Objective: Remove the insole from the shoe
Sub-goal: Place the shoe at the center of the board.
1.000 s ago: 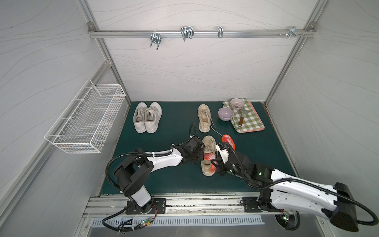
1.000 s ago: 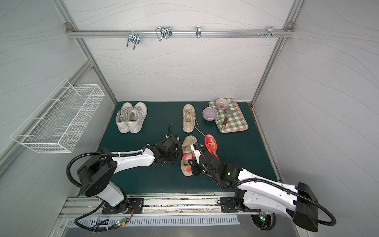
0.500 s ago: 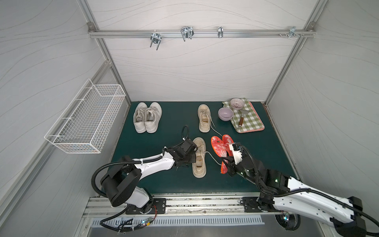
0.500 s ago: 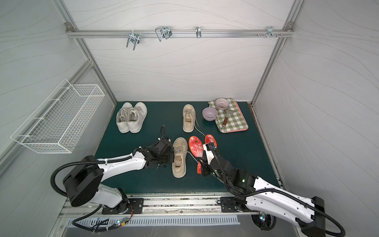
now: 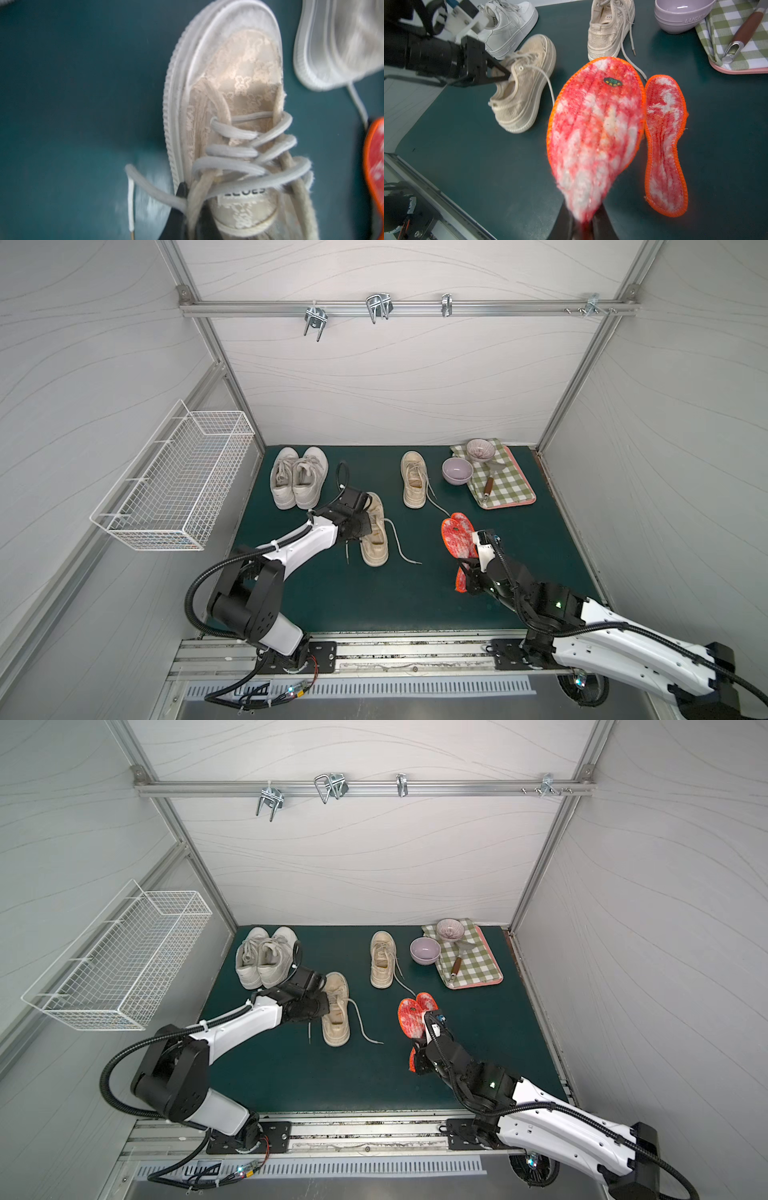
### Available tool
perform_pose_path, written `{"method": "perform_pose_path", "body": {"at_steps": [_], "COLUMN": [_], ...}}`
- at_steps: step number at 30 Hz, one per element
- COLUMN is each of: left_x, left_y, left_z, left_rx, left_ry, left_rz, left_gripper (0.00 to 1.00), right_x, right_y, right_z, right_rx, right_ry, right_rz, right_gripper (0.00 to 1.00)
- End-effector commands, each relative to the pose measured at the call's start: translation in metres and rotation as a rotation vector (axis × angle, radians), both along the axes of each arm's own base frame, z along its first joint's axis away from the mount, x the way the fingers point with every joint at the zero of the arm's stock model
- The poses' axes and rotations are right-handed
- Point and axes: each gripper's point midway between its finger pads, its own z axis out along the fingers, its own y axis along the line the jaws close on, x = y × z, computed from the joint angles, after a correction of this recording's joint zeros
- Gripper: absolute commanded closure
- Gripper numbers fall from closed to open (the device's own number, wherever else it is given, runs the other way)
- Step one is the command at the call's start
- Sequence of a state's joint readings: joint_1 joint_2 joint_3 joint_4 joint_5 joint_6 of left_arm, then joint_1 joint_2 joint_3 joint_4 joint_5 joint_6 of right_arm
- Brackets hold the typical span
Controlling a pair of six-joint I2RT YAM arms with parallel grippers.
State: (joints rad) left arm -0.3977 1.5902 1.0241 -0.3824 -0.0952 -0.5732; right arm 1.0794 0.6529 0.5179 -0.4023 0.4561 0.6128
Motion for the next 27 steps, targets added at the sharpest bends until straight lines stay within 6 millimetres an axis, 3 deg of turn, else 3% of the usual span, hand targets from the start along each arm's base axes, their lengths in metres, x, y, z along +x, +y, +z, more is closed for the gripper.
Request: {"method": "perform_pose_path", "body": {"at_steps": [1, 7, 16, 22, 27], "left_x": [0.058, 0.116, 0.187, 0.203, 0.204], "left_y": [-0.002, 0.003, -0.023, -0.038, -0.064], "left_z": [0.039, 0.049, 0.048, 0.025, 0.012], "left_rx": [-0.057, -0.056, -0.016, -0.037, -0.094], "left_ry": [-0.139, -0.153, -0.143, -0.097, -0.064], "left_rz": [0.003, -0.055, -0.166, -0.224, -0.274], "left_gripper": [1.0, 1.0, 1.0, 0.99, 0.91], "right_x": [0.0, -0.002, -0.001, -0.001, 0.003], "right_y": [-0.008, -0.01, -0.01, -0.012, -0.004], "right_z": [-0.009, -0.025, -0.032, -0.038, -0.041], "right_rx": [-0.009, -0.037, -0.043, -0.043, -0.058], "right_ry": [0.037, 0.085, 0.11, 0.124, 0.137], "right_rz": [-0.045, -0.054, -0.063, -0.077, -0.057], "right_gripper": [1.0, 1.0, 1.0, 1.0, 1.0]}}
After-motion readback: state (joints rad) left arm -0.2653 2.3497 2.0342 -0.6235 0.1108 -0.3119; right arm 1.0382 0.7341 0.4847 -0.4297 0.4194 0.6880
